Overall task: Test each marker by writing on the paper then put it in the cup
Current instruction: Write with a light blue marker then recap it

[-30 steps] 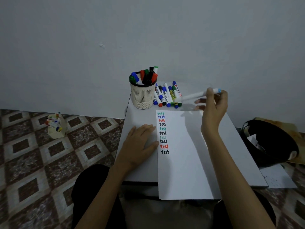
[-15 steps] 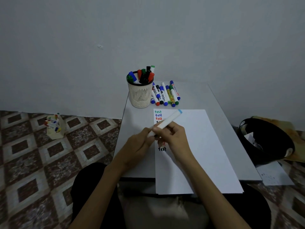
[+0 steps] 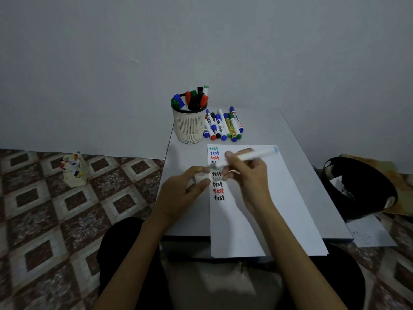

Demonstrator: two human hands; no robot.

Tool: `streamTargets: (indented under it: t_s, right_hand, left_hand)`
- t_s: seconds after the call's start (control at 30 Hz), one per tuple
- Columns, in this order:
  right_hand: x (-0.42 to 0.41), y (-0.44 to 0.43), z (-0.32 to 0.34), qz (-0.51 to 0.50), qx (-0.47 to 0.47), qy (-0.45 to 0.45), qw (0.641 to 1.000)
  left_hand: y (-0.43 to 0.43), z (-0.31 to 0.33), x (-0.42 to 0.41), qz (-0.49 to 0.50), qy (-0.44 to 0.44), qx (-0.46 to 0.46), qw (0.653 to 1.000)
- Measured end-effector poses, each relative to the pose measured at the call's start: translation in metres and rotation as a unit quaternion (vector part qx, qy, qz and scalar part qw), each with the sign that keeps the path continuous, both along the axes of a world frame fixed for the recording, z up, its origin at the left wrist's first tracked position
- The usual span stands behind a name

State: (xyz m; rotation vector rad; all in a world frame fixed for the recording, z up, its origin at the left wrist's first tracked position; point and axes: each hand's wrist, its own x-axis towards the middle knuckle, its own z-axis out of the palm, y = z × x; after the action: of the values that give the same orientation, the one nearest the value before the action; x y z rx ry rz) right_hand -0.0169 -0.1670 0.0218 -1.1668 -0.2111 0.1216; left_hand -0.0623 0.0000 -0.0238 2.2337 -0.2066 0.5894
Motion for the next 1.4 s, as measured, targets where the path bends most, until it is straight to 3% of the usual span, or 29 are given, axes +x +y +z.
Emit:
streamTargets:
  t_s: [0.1,0.23,0.37,0.73,1.03,1.27,1.4]
  right_hand:
    - [0.003,-0.014,-0.004,-0.048,0.03,0.013,0.998]
    - [-0.009,-0.02,-0.02,-0.007,0.035,0.036,0.999]
    - [-0.013,-0.024,-0.03,0.029,0.016,0.023,0.999]
    - [-0.012,0.0,-0.037,0.02,-0.147,-0.024,0.989]
    - [-0.012,0.001,-0.041,0.014,-0.157,-0.027,0.987]
    - [-0.014,0.006,-0.043,-0.009,-0.22,-0.068,0.973]
    - [-0.012,0.004,-0.044,-0.004,-0.179,-0.05,0.983]
  left_hand:
    - [0.002,-0.003,0.003,0.021,0.001,0.121,0.992]
    - [0.002,-0.01,0.009,0.023,0.017,0.212,0.977]
    - [0.001,-0.011,0.01,0.042,0.029,0.216,0.975]
    - [0.002,-0.015,0.013,0.064,0.06,0.233,0.969]
    - [0.003,-0.015,0.012,0.061,0.056,0.233,0.969]
    - [0.002,-0.012,0.011,0.06,0.057,0.237,0.968]
    - [0.002,-0.013,0.011,0.062,0.06,0.24,0.967]
